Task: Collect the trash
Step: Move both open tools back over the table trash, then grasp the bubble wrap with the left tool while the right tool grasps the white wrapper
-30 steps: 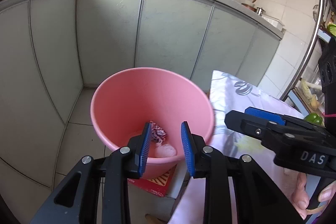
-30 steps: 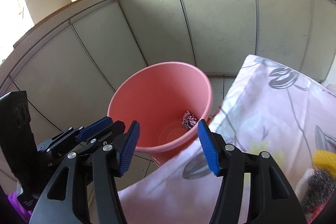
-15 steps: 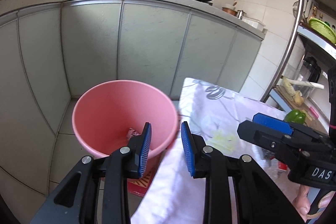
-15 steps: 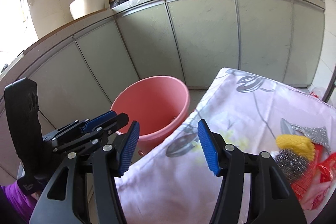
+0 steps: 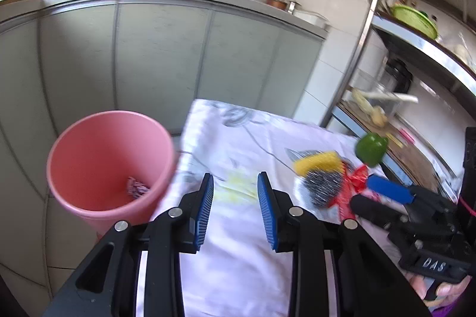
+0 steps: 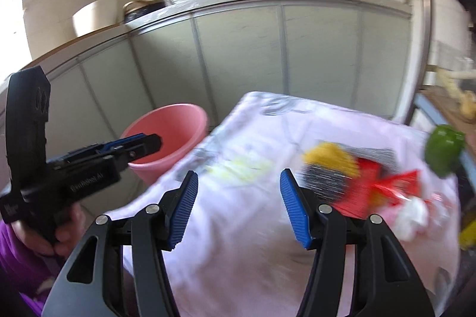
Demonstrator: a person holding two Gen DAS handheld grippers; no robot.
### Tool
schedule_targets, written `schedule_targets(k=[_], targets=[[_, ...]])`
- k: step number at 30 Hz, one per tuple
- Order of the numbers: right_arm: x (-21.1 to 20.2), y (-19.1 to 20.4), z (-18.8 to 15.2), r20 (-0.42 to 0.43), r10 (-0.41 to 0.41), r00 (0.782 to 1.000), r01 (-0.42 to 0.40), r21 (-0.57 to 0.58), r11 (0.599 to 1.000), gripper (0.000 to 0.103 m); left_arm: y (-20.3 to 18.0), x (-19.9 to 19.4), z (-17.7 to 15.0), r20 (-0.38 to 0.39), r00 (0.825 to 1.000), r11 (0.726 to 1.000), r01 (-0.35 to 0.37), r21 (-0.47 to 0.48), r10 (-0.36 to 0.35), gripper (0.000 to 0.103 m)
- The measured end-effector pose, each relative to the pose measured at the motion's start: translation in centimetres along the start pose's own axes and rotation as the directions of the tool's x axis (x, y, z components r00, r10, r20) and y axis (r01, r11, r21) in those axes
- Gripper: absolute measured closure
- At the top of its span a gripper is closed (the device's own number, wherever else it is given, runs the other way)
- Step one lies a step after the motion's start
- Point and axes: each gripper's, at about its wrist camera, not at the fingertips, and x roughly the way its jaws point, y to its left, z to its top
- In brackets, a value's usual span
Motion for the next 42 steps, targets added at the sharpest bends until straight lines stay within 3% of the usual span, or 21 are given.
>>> schedule_targets(k=[6,10,12,15,22,26,30,32,34,36,39,42], targets=[[-3.6,-5.4,-2.0,0.047,-0.143,0.989,0.139,0.087,0.986,0.045,-3.2,1.7,-0.7,-0.061,0.997,0.997,0.057,0.051,-0.054,0.073],[-4.5,-8.3,-3.7,0.026,-0.185,0.982,0.178,0.163,0.970,0.045,-4.9,3.0,-0.8,-0.114,0.989,0.993,0.105,0.053,-0.098,0.068],[-4.6,-9.6,-4.6,0.005,-0.175,0.985,0.170,0.204,0.964,0.045,-5.9,3.7,-1.1,-0.152,0.980,0.988,0.141,0.058,-0.131,0.067],[-4.4,-10.3,-5.5,-0.027,-0.087,0.996,0.091,0.239,0.967,0.045,-7.6,4.9,-1.9,-0.227,0.956,0.976,0.207,0.075,-0.185,0.065],[-4.0,-10.3,-7.1,-0.044,-0.069,0.997,0.078,0.241,0.967,0.045,-9.5,7.9,-4.3,-0.356,0.923,0.977,0.190,0.091,-0.147,0.059],[-3.9,-10.8,-7.5,-0.050,-0.074,0.996,0.084,0.255,0.963,0.045,-9.6,8.2,-4.8,-0.354,0.925,0.979,0.178,0.094,-0.134,0.053],[-3.5,-11.1,-7.7,-0.066,-0.077,0.995,0.092,0.265,0.960,0.045,-9.5,8.5,-4.6,-0.371,0.917,0.982,0.181,0.062,-0.146,0.052],[-3.3,-11.3,-7.8,-0.071,-0.080,0.994,0.096,0.266,0.959,0.045,-9.6,8.7,-4.4,-0.387,0.907,0.980,0.197,0.036,-0.168,0.052],[-3.1,-11.4,-7.8,-0.075,-0.088,0.993,0.105,0.265,0.958,0.045,-9.8,9.2,-4.4,-0.423,0.881,0.973,0.233,0.001,-0.210,0.052],[-3.0,-11.6,-7.7,-0.074,-0.099,0.992,0.116,0.266,0.957,0.045,-10.1,9.5,-4.6,-0.437,0.867,0.967,0.256,-0.023,-0.240,0.053],[-2.8,-12.1,-7.4,-0.072,-0.113,0.991,0.129,0.277,0.952,0.044,-10.4,9.5,-5.0,-0.427,0.868,0.962,0.273,-0.016,-0.253,0.060],[-2.5,-12.4,-6.9,-0.067,-0.122,0.990,0.136,0.287,0.948,0.036,-10.3,8.7,-4.9,-0.399,0.880,0.961,0.278,-0.004,-0.257,0.066]])
